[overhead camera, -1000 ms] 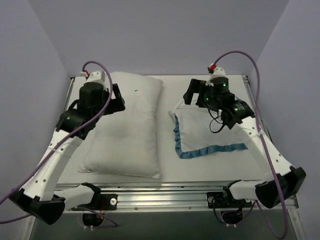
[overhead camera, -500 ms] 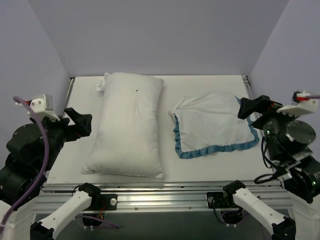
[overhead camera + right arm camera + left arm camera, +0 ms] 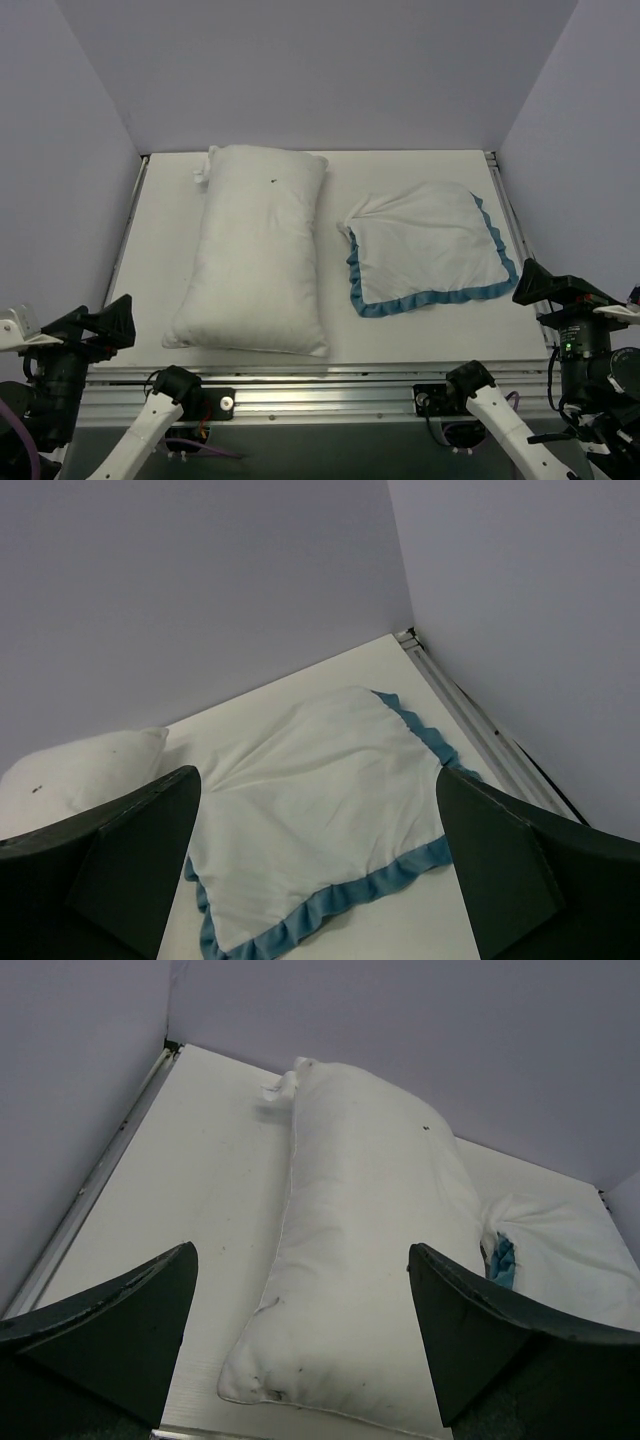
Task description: Remove the pillowcase from the pillow
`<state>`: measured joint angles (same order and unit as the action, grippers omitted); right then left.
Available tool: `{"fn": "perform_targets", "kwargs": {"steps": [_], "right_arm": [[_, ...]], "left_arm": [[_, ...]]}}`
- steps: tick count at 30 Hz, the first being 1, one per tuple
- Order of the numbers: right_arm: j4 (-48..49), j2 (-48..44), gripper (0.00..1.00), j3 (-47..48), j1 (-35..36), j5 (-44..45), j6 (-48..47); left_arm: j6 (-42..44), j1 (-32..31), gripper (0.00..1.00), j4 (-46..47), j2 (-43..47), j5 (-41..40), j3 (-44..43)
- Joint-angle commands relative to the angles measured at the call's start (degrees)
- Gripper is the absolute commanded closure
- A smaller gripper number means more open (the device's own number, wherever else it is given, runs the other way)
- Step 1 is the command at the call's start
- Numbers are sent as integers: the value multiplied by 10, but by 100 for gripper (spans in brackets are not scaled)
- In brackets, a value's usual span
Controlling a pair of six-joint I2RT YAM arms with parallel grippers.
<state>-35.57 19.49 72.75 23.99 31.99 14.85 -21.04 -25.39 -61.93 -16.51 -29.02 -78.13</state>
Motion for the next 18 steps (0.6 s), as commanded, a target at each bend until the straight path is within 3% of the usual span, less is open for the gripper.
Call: {"fn": "perform_targets", "kwargs": {"steps": [1, 8, 18], "right_arm": [[20, -20, 0, -27, 0, 22, -10], [31, -48, 0, -71, 1, 23, -10], [35, -44, 0, -93, 2, 19, -7]], "left_arm": [[-15, 3, 6, -9, 18, -26, 30], [-33, 3, 6, -9, 62, -36, 75], [-40, 3, 6, -6, 51, -49, 88]]}}
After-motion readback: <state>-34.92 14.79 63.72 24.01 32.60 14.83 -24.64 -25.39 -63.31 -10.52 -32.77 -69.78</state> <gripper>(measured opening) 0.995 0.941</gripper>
